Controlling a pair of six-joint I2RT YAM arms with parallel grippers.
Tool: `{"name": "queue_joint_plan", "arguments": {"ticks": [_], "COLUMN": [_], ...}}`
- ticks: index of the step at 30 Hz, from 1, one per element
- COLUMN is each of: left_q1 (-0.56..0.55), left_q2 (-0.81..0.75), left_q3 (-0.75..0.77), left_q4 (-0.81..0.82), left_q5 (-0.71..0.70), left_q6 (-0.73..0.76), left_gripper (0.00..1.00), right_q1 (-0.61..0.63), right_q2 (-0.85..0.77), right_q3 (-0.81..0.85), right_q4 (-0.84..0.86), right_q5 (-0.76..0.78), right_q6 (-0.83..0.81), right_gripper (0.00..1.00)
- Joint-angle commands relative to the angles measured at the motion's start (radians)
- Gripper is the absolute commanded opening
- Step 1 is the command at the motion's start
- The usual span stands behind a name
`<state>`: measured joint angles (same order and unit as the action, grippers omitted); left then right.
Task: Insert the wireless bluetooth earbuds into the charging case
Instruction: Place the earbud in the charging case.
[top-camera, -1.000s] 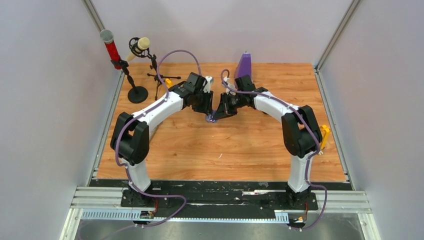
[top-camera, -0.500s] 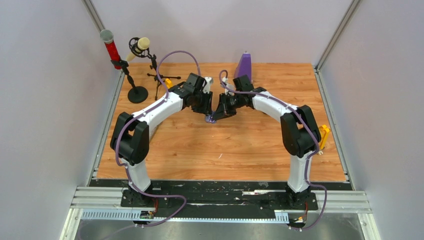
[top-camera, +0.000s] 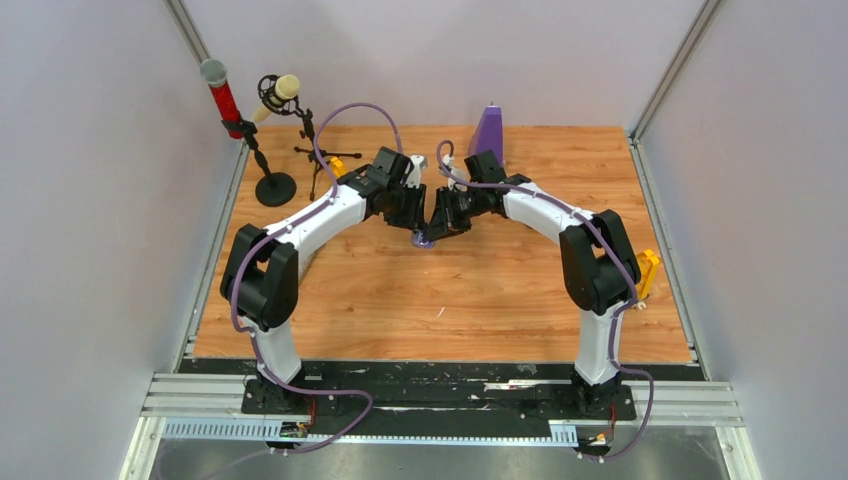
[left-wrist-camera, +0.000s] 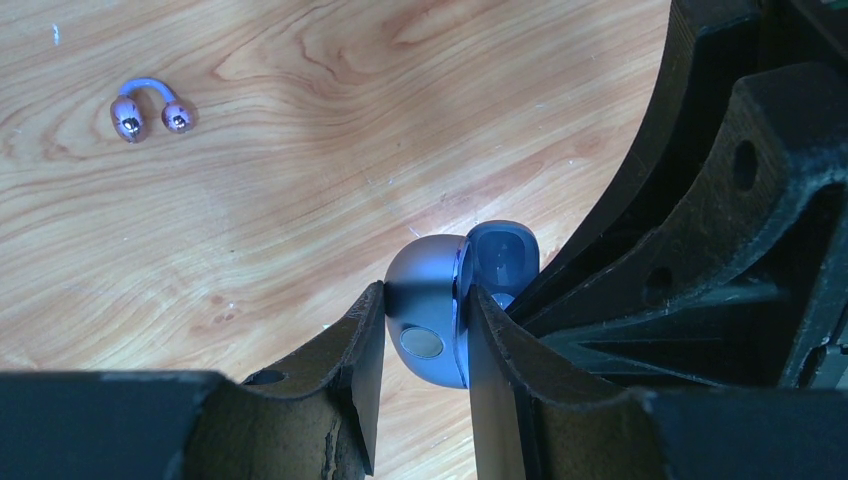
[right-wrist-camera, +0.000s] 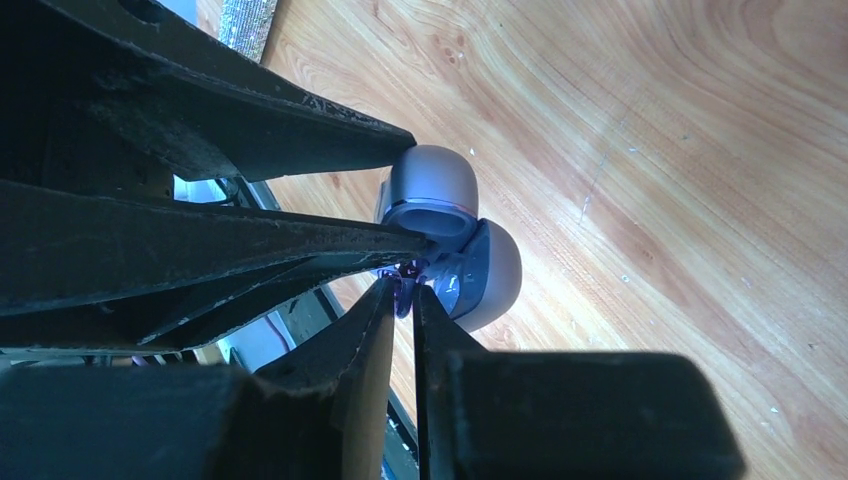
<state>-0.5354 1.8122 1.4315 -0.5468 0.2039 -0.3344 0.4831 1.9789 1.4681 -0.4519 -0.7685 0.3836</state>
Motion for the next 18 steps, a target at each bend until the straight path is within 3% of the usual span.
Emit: {"name": "queue_joint_plan", "arguments": {"ticks": [1,11,18], "left_q1": [0.001,0.001,0.000], "left_q2": [-0.060,-0.070,-0.085], "left_q3": [0.000,-0.004,-0.011], "left_q4": [0.035,0.038,0.043], "left_q5": [0.012,0.014,0.024], "left_q6": [-0.009,-0.008,0.000], "left_gripper": [0.30,0.30,0.30], "right_q1": [0.006,-0.007,-0.057], "right_q2": [0.000,-0.075,-0.170], "right_q3": [0.045,0.025,0.016], "right_q4": [0.013,0.010,-0.029], "right_q5": [-0.034,-0.039,-0.148], "right_q6": [-0.013,-0.037,-0.149], "right_gripper": [0.16,0.22,0.22]}}
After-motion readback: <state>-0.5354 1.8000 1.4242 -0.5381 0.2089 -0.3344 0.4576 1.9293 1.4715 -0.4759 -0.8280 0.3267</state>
